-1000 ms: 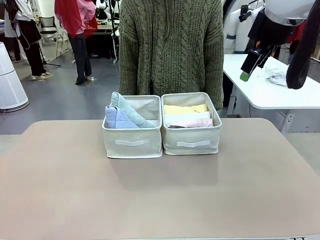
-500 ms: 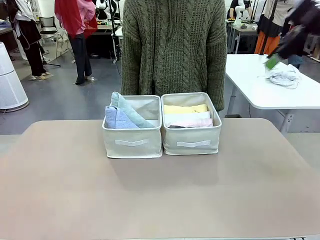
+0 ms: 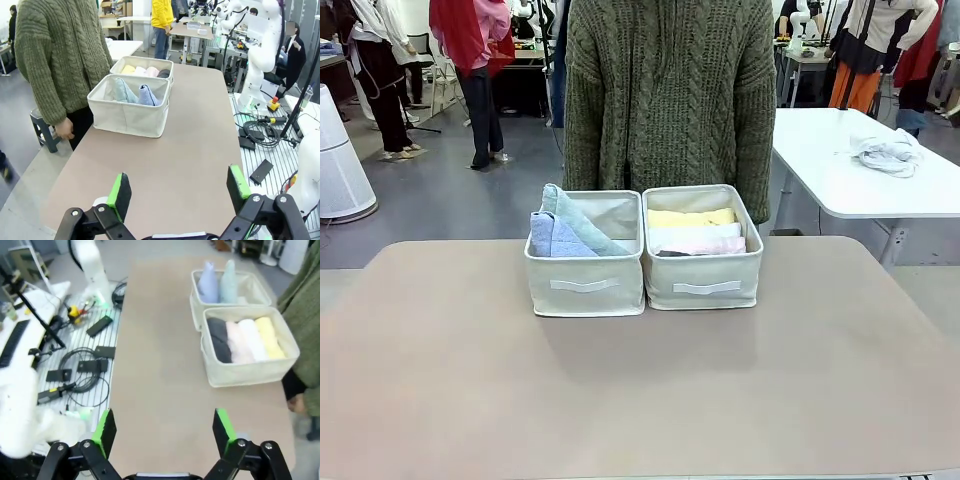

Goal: Sort the towels based on their folding style.
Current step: Pick up another triangle-folded towel from the table and place it in the left Fabric basket.

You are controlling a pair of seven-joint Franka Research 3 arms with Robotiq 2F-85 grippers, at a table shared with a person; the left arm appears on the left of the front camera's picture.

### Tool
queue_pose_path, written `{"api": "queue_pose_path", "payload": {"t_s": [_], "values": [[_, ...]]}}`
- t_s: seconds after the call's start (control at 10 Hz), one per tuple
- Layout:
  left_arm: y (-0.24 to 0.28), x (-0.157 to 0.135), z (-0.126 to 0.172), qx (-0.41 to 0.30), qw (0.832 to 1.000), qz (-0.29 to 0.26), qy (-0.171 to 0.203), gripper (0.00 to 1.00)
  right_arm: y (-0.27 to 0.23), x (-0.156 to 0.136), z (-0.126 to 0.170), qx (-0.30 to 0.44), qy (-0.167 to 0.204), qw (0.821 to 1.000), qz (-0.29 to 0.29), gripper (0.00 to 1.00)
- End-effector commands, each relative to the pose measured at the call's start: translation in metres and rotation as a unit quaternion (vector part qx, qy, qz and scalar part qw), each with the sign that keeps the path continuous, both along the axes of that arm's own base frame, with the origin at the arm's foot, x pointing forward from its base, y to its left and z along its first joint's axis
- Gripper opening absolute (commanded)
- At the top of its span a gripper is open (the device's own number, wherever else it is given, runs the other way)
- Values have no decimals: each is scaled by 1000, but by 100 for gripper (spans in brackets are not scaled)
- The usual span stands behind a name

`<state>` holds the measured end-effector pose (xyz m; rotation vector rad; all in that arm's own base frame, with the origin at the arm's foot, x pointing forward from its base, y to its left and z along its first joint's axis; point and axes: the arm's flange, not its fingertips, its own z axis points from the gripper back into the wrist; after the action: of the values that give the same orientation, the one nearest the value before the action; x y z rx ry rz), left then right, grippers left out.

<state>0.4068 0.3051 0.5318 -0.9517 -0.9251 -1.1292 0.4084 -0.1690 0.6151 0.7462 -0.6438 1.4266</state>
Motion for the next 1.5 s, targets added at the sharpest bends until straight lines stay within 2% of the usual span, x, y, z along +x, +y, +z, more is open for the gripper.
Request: {"api": "queue_pose_path", "payload": {"t_s": [0.0,0.2,0.4,0.6,0.7,0.8,1.4], "values": [[-1,-1,3,-4,1000,3,-5,100,-28,26,-6,30,-16,999,0,100],[-1,-1,3,-4,1000,3,-5,100,-44,26,-18,81,-38,996,-10,100],[-1,-1,3,-4,1000,3,-5,100,-48,26,-16,107,-45,992,-47,100],[-1,-1,3,-4,1000,3,-5,100,-51,30,-13,121,-44,989,-70,100],[-1,-1,3,-4,1000,3,-5,100,-53,35,-10,127,-27,985,-111,100],[-1,-1,3,-4,1000,3,-5,100,-54,25,-17,110,-53,991,-51,100],[-1,-1,3,-4,1000,3,-5,100,-54,25,-17,110,-53,991,-51,100]]}}
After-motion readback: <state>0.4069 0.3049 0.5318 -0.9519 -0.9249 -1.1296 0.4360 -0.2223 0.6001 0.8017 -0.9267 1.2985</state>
